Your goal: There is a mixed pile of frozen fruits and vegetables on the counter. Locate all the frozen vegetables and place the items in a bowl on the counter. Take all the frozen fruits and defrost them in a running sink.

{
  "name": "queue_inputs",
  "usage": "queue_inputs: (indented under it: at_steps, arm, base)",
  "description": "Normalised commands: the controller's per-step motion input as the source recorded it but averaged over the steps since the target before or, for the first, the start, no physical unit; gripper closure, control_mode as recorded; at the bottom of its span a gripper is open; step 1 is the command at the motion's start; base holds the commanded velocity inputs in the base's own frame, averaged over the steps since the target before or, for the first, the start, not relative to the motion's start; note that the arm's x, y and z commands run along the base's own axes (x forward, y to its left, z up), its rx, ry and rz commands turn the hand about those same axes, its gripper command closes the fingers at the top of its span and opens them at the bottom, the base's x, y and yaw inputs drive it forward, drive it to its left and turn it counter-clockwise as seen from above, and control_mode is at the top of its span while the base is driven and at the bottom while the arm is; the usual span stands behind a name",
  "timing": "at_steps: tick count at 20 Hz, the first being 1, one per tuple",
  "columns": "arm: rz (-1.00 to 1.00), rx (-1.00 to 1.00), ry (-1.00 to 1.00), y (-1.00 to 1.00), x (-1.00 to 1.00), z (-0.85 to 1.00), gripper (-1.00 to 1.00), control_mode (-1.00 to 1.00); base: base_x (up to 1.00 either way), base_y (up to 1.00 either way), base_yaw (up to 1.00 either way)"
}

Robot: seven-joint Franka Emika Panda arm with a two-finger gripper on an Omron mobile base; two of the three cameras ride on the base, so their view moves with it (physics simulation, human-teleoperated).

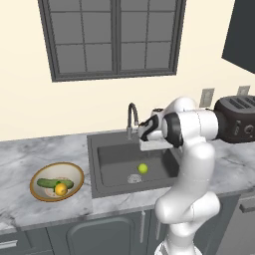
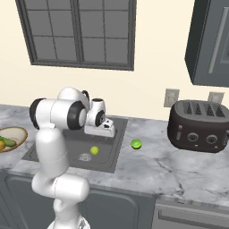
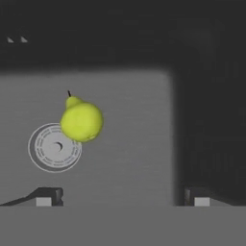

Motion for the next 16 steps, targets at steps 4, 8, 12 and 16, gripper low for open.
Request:
queue_inputs:
  at_steps: [4, 8, 12, 16]
  arm:
    - [0.00, 0.00, 0.01, -0.31, -0.22, 0.61, -1.00, -1.00]
    - [0.00, 0.00, 0.00, -0.32, -0.22, 0.60, -1.00, -1.00]
    - [0.00, -0.01, 0.00, -0.36, -0.23, 0.55, -1.00, -1.00]
    - [0.00, -0.06, 0.02, -0.32, -0.32, 0.41, -1.00, -1.00]
  base:
    - [0.00, 0.00, 0.00]
    - [0.00, 0.00, 0.00]
    - [0.00, 0.00, 0.00]
    - [0.00, 0.00, 0.00]
